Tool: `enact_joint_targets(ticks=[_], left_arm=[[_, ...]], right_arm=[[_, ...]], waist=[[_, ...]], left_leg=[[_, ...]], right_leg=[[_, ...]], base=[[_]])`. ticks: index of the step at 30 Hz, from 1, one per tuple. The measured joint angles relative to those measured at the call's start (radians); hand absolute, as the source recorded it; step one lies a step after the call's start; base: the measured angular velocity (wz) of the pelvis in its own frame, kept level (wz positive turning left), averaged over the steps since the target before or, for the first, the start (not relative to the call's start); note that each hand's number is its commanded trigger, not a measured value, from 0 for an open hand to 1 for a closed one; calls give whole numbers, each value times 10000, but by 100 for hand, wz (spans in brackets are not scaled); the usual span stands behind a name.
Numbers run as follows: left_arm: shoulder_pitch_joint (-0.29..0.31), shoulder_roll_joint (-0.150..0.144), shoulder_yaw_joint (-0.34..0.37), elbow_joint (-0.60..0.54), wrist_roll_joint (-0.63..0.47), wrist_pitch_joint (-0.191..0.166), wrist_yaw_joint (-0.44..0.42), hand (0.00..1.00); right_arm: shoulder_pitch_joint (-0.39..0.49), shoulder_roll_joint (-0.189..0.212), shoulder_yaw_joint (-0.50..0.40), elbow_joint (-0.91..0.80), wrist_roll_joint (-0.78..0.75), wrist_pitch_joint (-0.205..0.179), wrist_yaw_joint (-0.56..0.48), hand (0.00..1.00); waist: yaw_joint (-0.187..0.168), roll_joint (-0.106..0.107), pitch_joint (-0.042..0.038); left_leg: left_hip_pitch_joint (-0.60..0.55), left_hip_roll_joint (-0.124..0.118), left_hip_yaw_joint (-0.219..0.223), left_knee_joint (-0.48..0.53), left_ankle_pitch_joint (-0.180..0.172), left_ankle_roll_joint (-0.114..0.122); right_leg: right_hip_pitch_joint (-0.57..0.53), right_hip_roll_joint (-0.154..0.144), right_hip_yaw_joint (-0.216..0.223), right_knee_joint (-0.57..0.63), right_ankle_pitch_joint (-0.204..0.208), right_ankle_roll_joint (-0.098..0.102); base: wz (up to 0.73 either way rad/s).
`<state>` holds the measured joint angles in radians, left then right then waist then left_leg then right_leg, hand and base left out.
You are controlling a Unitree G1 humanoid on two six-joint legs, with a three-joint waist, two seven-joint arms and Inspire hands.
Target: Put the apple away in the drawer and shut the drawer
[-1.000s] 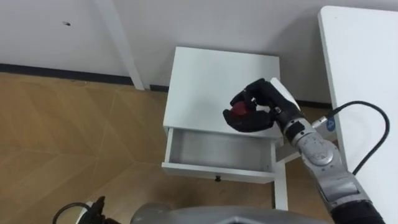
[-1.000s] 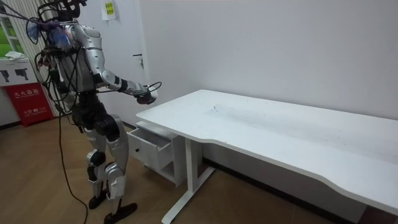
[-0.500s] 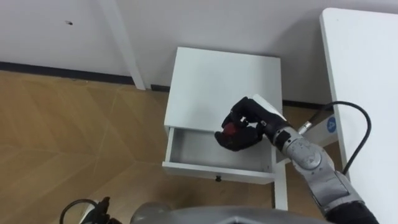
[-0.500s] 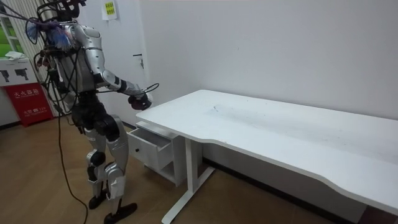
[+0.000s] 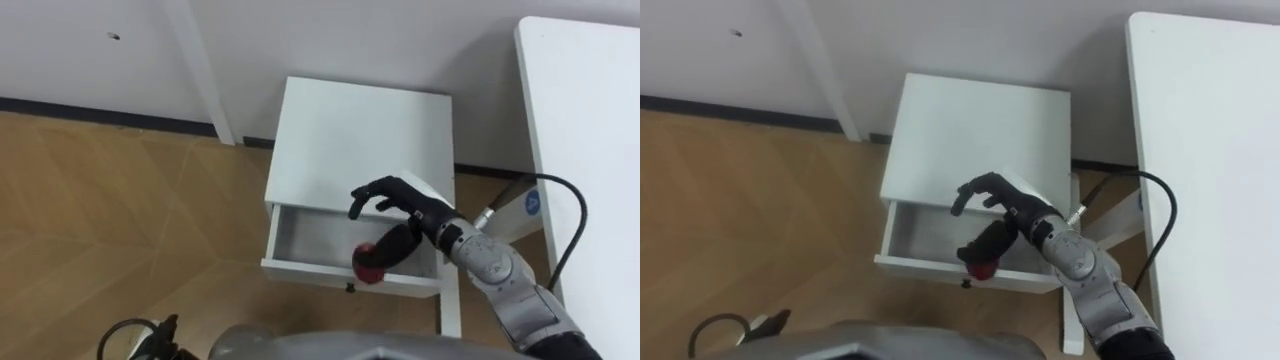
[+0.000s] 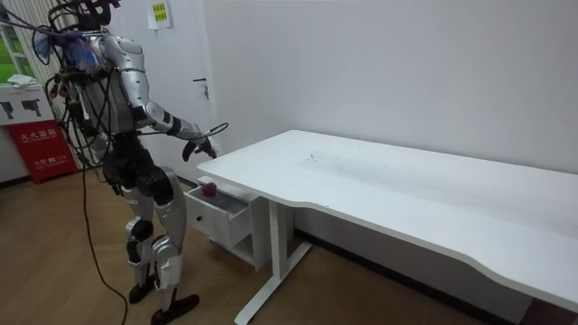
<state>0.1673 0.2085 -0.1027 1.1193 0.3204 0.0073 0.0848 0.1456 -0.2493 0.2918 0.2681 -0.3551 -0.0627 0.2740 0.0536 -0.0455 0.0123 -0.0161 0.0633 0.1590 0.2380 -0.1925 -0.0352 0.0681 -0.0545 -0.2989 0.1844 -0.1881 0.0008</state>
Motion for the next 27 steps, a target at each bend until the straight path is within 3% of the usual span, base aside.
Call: enact_joint_targets(ticks=[16,24,27], left_arm=[[-7,-35,140,-19,281,-86,-8,0],[61,-33,266,-217,458,-154,-6,0],[120,-53,449,-180,458,-228,96,0]], right_arm=[[20,138,-405,554,-73,-24,-86,0],[204,171,-983,1753,39,-255,-644,0],[293,205,-1386,2861,317,-428,-997,0]], waist=[[-92,92,10],[-263,187,-52],[-278,133,-97]], left_leg=[[-80,-74,-79,32,10,25],[83,-114,-63,-17,4,41],[196,-158,-23,-41,4,42]], right_leg=[[11,-52,-30,-18,-14,59],[147,-86,-60,-126,0,91],[251,-132,-69,-127,-26,132]], base=[[2],[0],[0]])
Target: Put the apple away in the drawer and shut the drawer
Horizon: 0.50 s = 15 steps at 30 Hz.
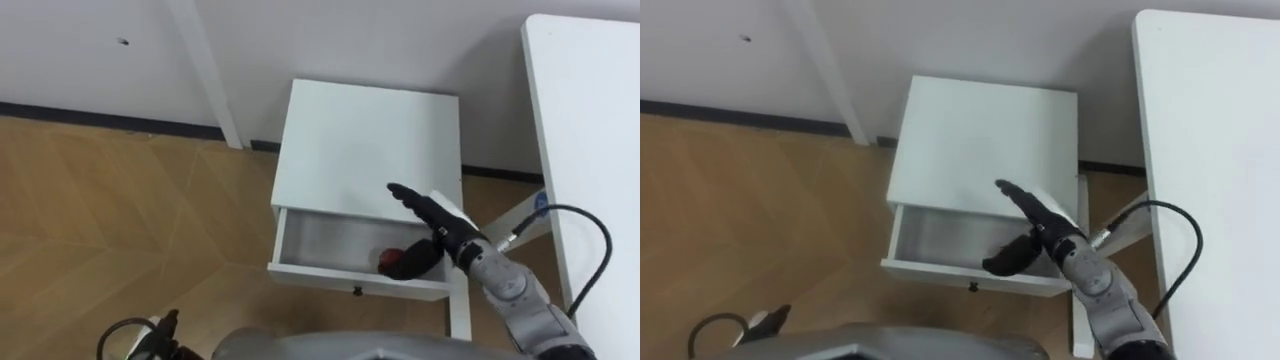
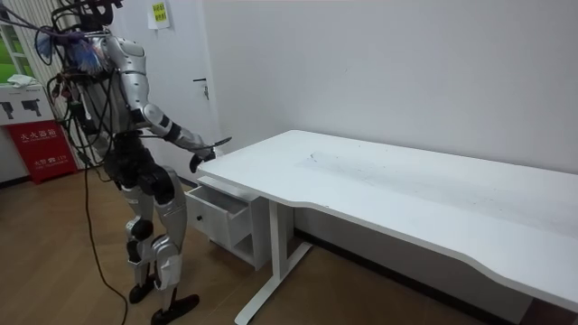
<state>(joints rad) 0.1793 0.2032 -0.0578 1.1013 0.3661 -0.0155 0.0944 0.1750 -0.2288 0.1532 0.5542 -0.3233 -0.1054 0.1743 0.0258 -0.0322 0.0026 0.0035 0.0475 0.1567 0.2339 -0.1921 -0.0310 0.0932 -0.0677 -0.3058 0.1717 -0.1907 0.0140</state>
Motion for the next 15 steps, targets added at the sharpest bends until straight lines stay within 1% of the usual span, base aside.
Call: enact_joint_targets(ticks=[2,4,5,6,7,8,9,10,11,12,13,14,15], left_arm=[[133,-7,257,19,-5,-80,223,0],[340,-33,571,5,-12,-105,461,0],[417,-40,590,6,-11,-99,507,0],[525,-68,674,77,-10,-93,539,0],[511,-145,987,263,-12,-88,538,0],[515,-179,1133,332,-10,-84,537,0],[476,-241,1332,543,-17,-85,532,0],[404,-311,1363,710,-13,-70,520,0],[332,-347,1355,781,-22,-70,508,0],[214,-391,1356,846,-23,-75,487,0],[146,-305,1380,860,-62,-93,482,0],[95,-263,1435,894,-65,-92,480,0],[39,-197,1582,951,-24,-79,470,0]], right_arm=[[122,20,-239,892,235,-97,-239,0],[495,37,-926,1875,635,-123,-606,0],[600,22,-1080,2033,756,-122,-716,0],[735,-59,-1132,2350,740,-178,-958,0],[792,-5,-1216,2731,596,-291,-1005,0],[761,60,-1346,2998,566,-350,-1010,0],[653,130,-1628,3615,573,-376,-1084,0],[564,105,-2013,4254,603,-362,-1213,0],[541,76,-2212,4545,613,-328,-1331,0],[542,7,-2573,5039,671,-135,-1526,0],[633,-12,-2823,5401,929,79,-1660,0],[715,-15,-2954,5588,1039,216,-1692,0],[851,-42,-3081,6075,1278,484,-1724,0]], waist=[[2,-64,-13],[-168,-88,-34],[-205,-79,-38],[-252,-60,-51],[-346,-61,-53],[-401,-43,-56],[-523,25,-90],[-604,48,-93],[-629,125,-100],[-721,254,-115],[-806,283,-97],[-832,290,-100],[-936,382,-126]], left_leg=[[139,-21,71,-81,-2,3],[266,-52,118,-111,-84,119],[263,-61,155,-106,-99,138],[243,-73,284,-82,-127,178],[219,-105,335,28,-200,246],[204,-140,345,105,-259,277],[100,-190,469,421,-444,376],[-33,-232,807,814,-715,522],[-136,-234,896,956,-864,610],[-282,-270,930,1246,-1012,789],[-301,-450,942,1340,-1089,939],[-305,-544,964,1411,-1142,1032],[-271,-612,1014,1528,-1260,1216]], right_leg=[[139,-21,10,-24,-19,32],[220,-55,-2,-23,-81,117],[213,-72,12,-12,-94,132],[204,-117,43,18,-105,149],[197,-204,36,142,-154,217],[179,-244,35,268,-232,261],[64,-412,5,695,-441,356],[-224,-701,37,1464,-706,492],[-494,-831,72,2029,-824,562],[-1235,-1177,256,3578,-847,586],[-2083,-1573,612,5190,-622,507],[-2488,-1785,716,5917,-367,474],[-3276,-2006,1010,7210,461,384]], base=[[0],[5],[-3],[-3],[0],[16],[19],[20],[21],[18],[14],[6],[-10]])
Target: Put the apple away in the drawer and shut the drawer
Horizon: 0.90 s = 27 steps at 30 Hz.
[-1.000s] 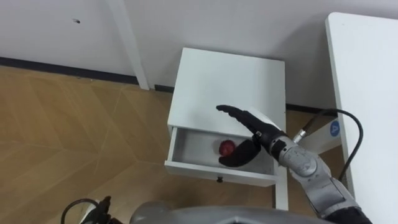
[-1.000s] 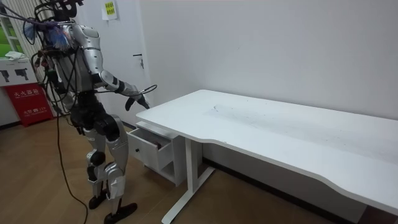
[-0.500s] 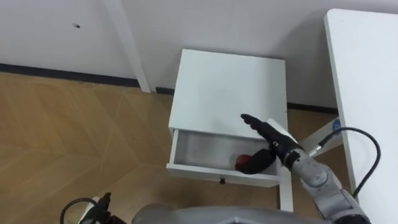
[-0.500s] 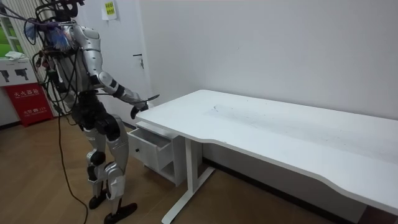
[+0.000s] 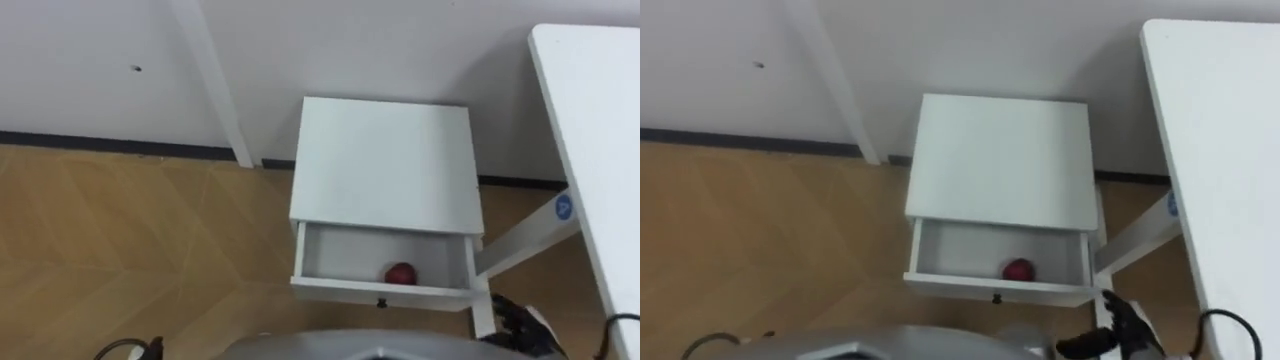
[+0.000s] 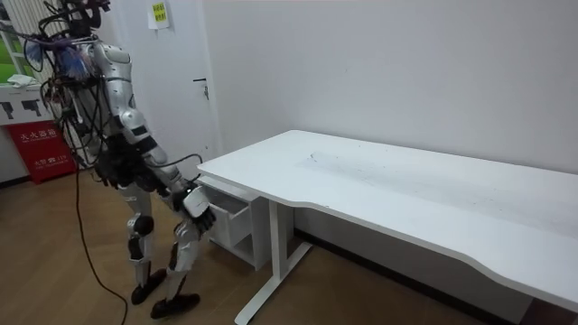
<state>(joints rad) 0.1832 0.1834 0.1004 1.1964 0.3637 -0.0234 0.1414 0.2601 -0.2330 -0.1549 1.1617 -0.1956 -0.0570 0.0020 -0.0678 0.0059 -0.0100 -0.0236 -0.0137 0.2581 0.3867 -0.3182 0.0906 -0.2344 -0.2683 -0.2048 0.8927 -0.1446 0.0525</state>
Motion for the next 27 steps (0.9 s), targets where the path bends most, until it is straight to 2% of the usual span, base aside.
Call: enact_joint_targets(ticks=[1,2,3,4,5,6,7,9,10,11,12,15,17,19,21,23,24,25,26,27], left_arm=[[38,32,55,2,4,-8,-27,0],[49,45,62,2,-18,-31,-41,0],[47,168,105,33,-135,-62,-72,0],[69,248,183,111,-266,-16,-81,0],[89,255,181,121,-371,22,-78,0],[42,273,176,139,-600,109,-89,0],[-109,311,142,223,-837,305,-88,0],[-232,357,-38,237,-1093,628,-87,0],[-258,339,-65,305,-1180,749,-99,0],[-285,328,-62,321,-1174,807,-120,0],[-371,283,-56,426,-1168,934,-173,0],[-241,252,-131,452,-1203,1255,-194,0],[-238,275,-261,439,-1192,1339,-204,0],[-170,281,-272,393,-1159,1335,-226,0],[-133,295,-247,382,-1161,1334,-259,0],[-64,333,-243,377,-1164,1326,-263,0],[-41,326,-230,379,-1131,1329,-260,0],[-13,281,-180,406,-1116,1316,-266,0],[9,249,-130,430,-1115,1314,-270,0],[162,193,-35,439,-1125,1311,-269,0]], right_arm=[[88,-26,-92,403,209,199,34,0],[144,-24,-153,476,320,297,70,0],[221,58,-256,513,423,386,214,0],[329,96,-267,544,401,359,405,0],[400,97,-267,588,423,355,453,0],[467,108,-249,749,482,351,445,0],[504,146,-151,904,510,366,429,0],[517,168,269,1091,756,357,391,0],[499,178,427,1176,978,337,318,0],[460,174,472,1213,1121,335,285,0],[395,168,463,1231,1306,335,180,0],[73,167,469,1213,1790,304,-154,0],[-58,161,474,1227,2015,240,-290,0],[-228,163,553,1212,2348,236,-354,0],[-241,168,556,1215,2469,258,-342,0],[-236,167,552,1215,2571,349,-336,0],[-217,163,542,1227,2590,404,-330,0],[-145,149,540,1220,2625,516,-315,0],[-106,145,542,1221,2662,577,-304,0],[-88,145,548,1267,2731,708,-269,0]], waist=[[-86,185,3],[-90,292,4],[-129,395,128],[-213,343,97],[-217,429,117],[-268,519,107],[-358,594,138],[-381,687,159],[-407,645,162],[-418,613,168],[-428,562,174],[-409,587,145],[-421,634,133],[-401,623,122],[-395,624,134],[-402,633,113],[-439,588,141],[-458,566,166],[-467,568,168],[-489,422,185]], left_leg=[[25,43,49,60,-75,125],[4,99,136,80,-110,190],[-95,171,312,219,-196,334],[-196,294,425,369,-244,409],[-253,408,474,432,-262,441],[-425,705,464,604,-301,507],[-471,973,383,647,-321,538],[-430,1322,329,744,-331,544],[-420,1465,271,949,-444,521],[-423,1504,242,1100,-542,537],[-525,1575,134,1445,-716,590],[-696,1593,61,1812,-913,756],[-907,1538,30,2033,-967,853],[-1083,1393,-7,2207,-1044,988],[-1141,1347,2,2219,-1067,1018],[-1122,1241,1,2188,-1076,996],[-1099,1118,19,2183,-1164,821],[-1025,1016,109,2165,-1260,493],[-985,960,122,2137,-1272,193],[-712,678,129,1806,-1189,-740]], right_leg=[[-818,-41,360,1021,1314,-65],[-1225,4,572,1416,1926,20],[-2417,112,828,3064,2813,-176],[-3726,416,918,5646,2248,-162],[-4320,616,819,6815,1839,-163],[-5416,932,309,8587,1287,-232],[-6350,1121,-174,9772,894,-297],[-7612,1177,-552,10588,475,-270],[-8180,1089,-615,10865,286,-184],[-8406,1012,-608,10971,204,-144],[-8686,878,-601,11043,23,-183],[-8821,879,-444,11105,-37,-175],[-8595,761,-445,11055,-108,-95],[-7953,512,-379,10946,-200,-127],[-7235,348,-402,10461,-200,-127],[-6523,167,-329,9762,-196,-119],[-6077,-74,-253,9261,-171,-79],[-5581,-211,-203,8565,-159,-84],[-5300,-224,-202,8163,-157,-98],[-4692,-285,-173,7146,-122,-168]], base=[[-24],[-55],[-66],[-65],[-50],[-30],[-19],[-2],[9],[18],[16],[11],[13],[8],[2],[0],[-4],[-4],[-19],[-25]])
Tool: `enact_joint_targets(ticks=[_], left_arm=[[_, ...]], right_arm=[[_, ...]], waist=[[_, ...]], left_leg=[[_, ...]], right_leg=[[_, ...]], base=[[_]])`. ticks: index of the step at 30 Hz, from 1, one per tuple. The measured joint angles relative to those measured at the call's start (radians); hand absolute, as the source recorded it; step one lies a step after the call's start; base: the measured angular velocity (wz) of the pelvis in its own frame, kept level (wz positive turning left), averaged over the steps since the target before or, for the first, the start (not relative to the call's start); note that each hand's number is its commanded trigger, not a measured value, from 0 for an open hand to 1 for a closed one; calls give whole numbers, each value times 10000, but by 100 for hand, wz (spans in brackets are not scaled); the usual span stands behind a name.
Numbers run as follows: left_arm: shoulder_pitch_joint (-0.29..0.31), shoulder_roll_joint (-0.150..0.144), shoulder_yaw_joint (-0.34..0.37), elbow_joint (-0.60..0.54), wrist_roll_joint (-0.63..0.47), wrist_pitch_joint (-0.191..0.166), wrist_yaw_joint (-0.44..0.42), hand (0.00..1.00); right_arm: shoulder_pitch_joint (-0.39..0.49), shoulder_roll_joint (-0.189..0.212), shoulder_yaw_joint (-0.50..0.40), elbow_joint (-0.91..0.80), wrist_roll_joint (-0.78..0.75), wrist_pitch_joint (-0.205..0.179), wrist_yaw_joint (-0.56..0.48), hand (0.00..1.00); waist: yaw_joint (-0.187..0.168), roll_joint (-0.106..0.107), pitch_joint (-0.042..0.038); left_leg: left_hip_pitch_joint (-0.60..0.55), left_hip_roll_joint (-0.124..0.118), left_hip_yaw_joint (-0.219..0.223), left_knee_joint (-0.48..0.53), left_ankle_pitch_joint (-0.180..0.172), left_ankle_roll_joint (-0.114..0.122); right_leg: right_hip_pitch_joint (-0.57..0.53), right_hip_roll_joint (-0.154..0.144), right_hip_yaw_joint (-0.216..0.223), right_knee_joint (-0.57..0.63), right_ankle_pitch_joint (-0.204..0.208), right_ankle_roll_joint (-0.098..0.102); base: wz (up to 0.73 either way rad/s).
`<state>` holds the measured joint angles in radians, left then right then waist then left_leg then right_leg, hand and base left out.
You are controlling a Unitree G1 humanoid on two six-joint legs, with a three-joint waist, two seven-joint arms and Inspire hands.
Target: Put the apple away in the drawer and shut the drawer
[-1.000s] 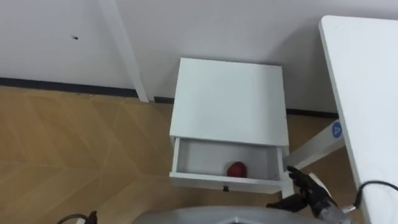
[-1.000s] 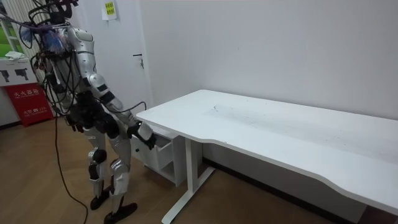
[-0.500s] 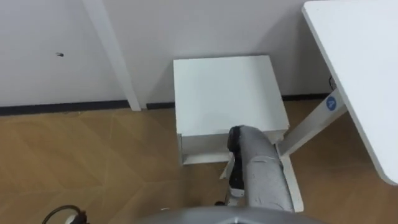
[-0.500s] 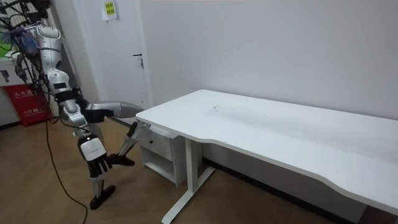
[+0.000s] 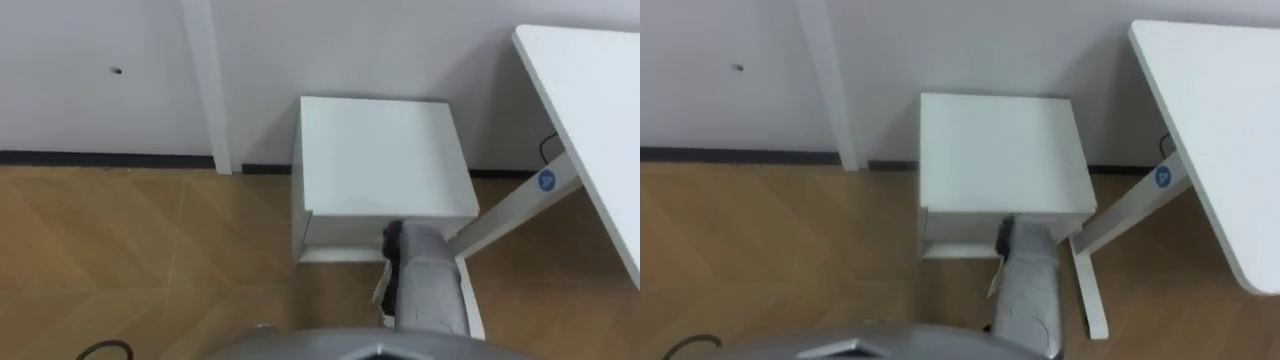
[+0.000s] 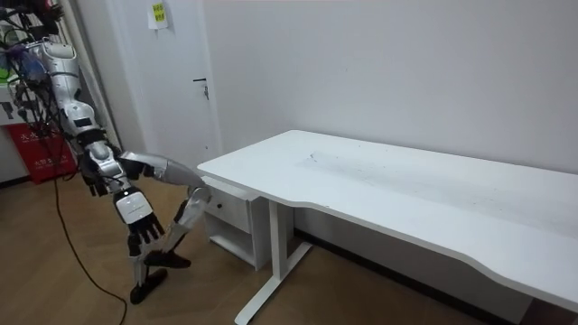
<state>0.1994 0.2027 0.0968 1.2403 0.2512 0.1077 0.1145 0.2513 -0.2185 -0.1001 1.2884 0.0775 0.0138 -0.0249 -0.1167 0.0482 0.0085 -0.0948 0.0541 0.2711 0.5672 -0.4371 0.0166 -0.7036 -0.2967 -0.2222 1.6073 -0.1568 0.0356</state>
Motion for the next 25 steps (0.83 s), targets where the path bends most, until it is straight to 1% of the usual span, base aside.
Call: enact_joint_targets(ticks=[1,2,3,4,5,6,7,8,9,10,11,12,13,14,15,16,17,18,19,20,22,24,25], left_arm=[[109,58,-4,-28,-62,-6,32,0],[46,146,-46,-112,-134,-35,56,0],[-18,351,-36,-319,-270,-133,99,0],[124,470,-17,-292,-409,-181,177,0],[123,448,-32,-304,-406,-208,256,0],[98,415,-61,-334,-404,-283,262,0],[87,344,-107,-349,-407,-395,284,0],[93,316,-103,-365,-411,-421,307,0],[89,264,-100,-466,-407,-429,354,0],[130,262,-91,-487,-411,-426,472,0],[134,271,-78,-488,-425,-427,554,0],[111,279,12,-481,-434,-432,665,0],[71,278,29,-479,-428,-439,729,0],[43,280,45,-483,-426,-447,728,0],[30,274,150,-490,-417,-495,717,0],[5,282,225,-558,-418,-577,709,0],[16,287,224,-608,-418,-653,706,0],[47,278,214,-645,-420,-790,691,0],[66,273,216,-656,-419,-861,681,0],[70,271,217,-674,-416,-863,679,0],[86,268,281,-714,-407,-866,674,0],[127,210,444,-714,-404,-860,672,0],[163,154,475,-714,-404,-858,673,0]], right_arm=[[-67,82,-58,-2,-75,96,55,0],[-7,117,-128,-11,-169,106,66,0],[57,140,-208,-32,-341,212,60,0],[81,173,-203,-43,-380,459,79,0],[270,186,-224,-234,-385,509,146,0],[312,169,-263,-275,-398,522,152,0],[309,118,-317,-272,-375,529,150,0],[298,87,-325,-266,-364,519,145,0],[227,35,-406,-279,-434,513,139,0],[156,31,-420,-321,-564,464,113,0],[82,32,-420,-321,-636,437,111,0],[-120,31,-430,-377,-796,405,54,0],[-331,24,-497,-366,-966,338,-23,0],[-434,26,-522,-359,-1033,299,-67,0],[-654,29,-539,-358,-1054,206,-84,0],[-777,29,-544,-374,-1051,115,-81,0],[-802,25,-553,-407,-1051,55,-82,0],[-843,6,-611,-481,-1049,-52,-84,0],[-879,-1,-629,-511,-1052,-153,-82,0],[-892,5,-671,-538,-1055,-203,-78,0],[-898,49,-781,-466,-1011,-362,-48,0],[-874,87,-784,-360,-926,-348,-39,0],[-879,103,-780,-293,-860,-342,-29,0]], waist=[[-6,-415,-68],[-7,-333,-5],[19,-24,82],[112,-206,51],[-2,-304,88],[-2,-328,92],[33,-401,96],[55,-416,87],[63,-490,89],[135,-579,31],[194,-638,0],[282,-726,-12],[319,-840,-34],[337,-962,-61],[340,-955,-63],[387,-1061,-69],[404,-1117,-63],[432,-1159,-56],[435,-1181,-60],[433,-1167,-66],[417,-1108,-77],[402,-1104,-77],[412,-1111,-107]], left_leg=[[-137,-131,-101,611,-65,-347],[-436,305,-295,1338,-259,393],[-1146,704,-814,2665,-1237,632],[-1153,537,-782,3060,-1551,554],[-905,419,-843,2823,-1538,464],[-801,330,-850,2579,-1429,363],[-508,98,-797,1902,-1059,441],[-359,-1,-781,1532,-880,458],[-49,-163,-759,855,-559,492],[229,-269,-678,235,-274,517],[343,-323,-604,-34,-138,557],[470,-424,-533,-417,51,635],[542,-494,-539,-698,186,730],[558,-497,-549,-804,241,758],[637,-480,-652,-1025,355,774],[839,-471,-682,-1363,513,715],[980,-466,-686,-1547,594,665],[1253,-430,-699,-1904,706,538],[1441,-389,-713,-2164,786,430],[1498,-356,-742,-2247,807,395],[1671,-296,-934,-2566,991,187],[1913,-324,-1076,-2900,1221,109],[1990,-326,-1117,-2963,1301,62]], right_leg=[[342,-264,151,-883,25,51],[407,-273,192,-1167,43,151],[441,-253,559,-1581,53,344],[953,-270,847,-2440,48,502],[1912,-188,717,-3528,-4,596],[2328,-62,686,-4120,-32,640],[3146,172,572,-5398,-107,750],[3552,331,541,-6055,-165,787],[4323,720,603,-7275,-304,812],[4960,1093,787,-8512,-440,811],[5204,1263,935,-9098,-500,792],[5665,1481,1050,-10134,-579,740],[6107,1568,1047,-11095,-808,703],[6281,1639,1060,-11446,-851,699],[6569,1765,967,-11948,-874,681],[6819,1824,923,-12339,-869,673],[6952,1865,917,-12530,-863,663],[7183,1969,919,-12915,-825,605],[7430,2078,917,-13273,-802,569],[7517,2135,910,-13416,-784,539],[7788,2311,828,-13780,-675,360],[7934,2349,838,-13903,-652,323],[8016,2379,884,-13907,-608,249]], base=[[-20],[0],[-7],[8],[7],[32],[16],[12],[0],[-7],[-20],[-23],[-20],[-12],[-5],[0],[0],[0],[0],[0],[0],[0],[0]])
